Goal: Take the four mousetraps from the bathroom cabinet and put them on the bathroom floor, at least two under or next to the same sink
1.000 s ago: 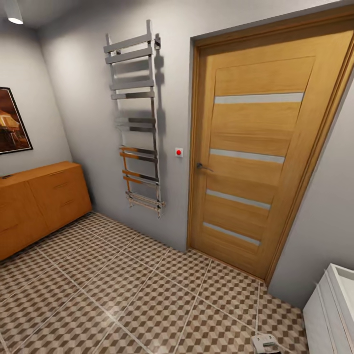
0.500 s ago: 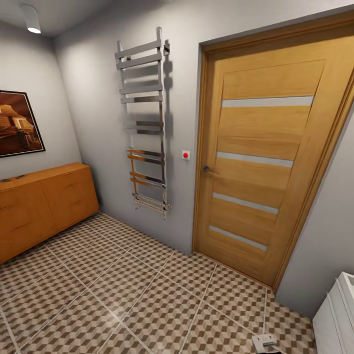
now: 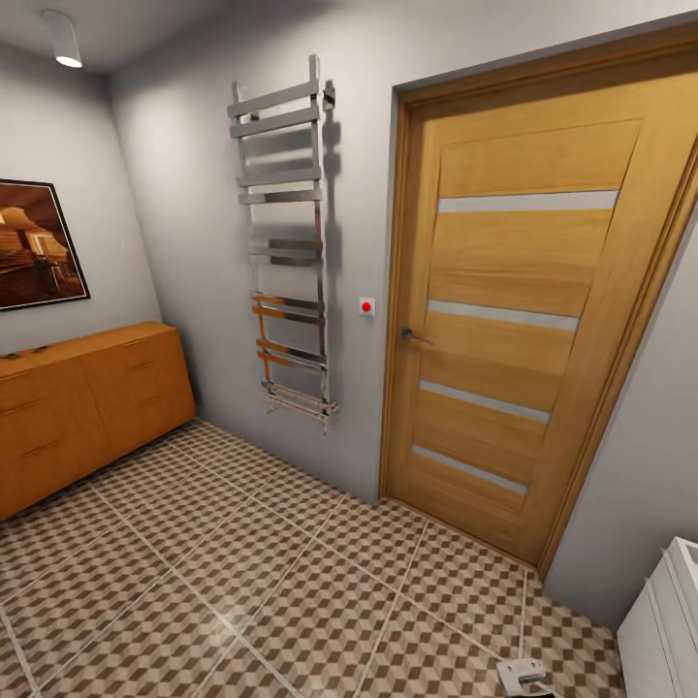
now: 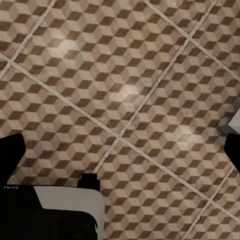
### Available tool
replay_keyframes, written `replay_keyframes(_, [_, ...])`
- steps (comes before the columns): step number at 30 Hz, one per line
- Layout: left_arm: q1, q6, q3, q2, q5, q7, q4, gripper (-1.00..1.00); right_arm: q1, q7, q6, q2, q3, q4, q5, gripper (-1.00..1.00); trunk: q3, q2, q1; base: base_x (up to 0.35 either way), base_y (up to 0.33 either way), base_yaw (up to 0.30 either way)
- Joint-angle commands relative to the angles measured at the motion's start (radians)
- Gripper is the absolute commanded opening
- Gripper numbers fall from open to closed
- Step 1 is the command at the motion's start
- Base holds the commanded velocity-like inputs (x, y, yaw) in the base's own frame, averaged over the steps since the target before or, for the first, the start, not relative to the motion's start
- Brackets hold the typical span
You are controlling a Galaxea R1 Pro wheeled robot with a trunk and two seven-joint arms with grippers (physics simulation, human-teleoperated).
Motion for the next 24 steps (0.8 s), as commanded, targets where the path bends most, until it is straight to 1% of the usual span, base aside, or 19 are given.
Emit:
replay_keyframes(1, [-0.001, 0.003, -0.008, 0.0, 0.009, 0.0, 0.001, 1.0, -0.001, -0.001, 0.001, 0.0, -0.008, 0.002, 0.011, 1.0, 0.0, -0.001, 0.0, 0.0, 0.0, 0.01])
replay_keyframes(10, [-0.001, 0.003, -0.008, -0.001, 0.009, 0.0, 0.001, 1.0, -0.001, -0.001, 0.001, 0.0, -0.008, 0.002, 0.011, 1.0, -0.006, -0.001, 0.0, 0.0, 0.0, 0.088])
replay_keyframes(24, [-0.001, 0.001, -0.008, -0.002, 0.009, 0.0, 0.001, 1.0, -0.001, -0.001, 0.001, 0.001, -0.008, 0.002, 0.011, 1.0, -0.023, -0.001, 0.0, 0.0, 0.0, 0.156])
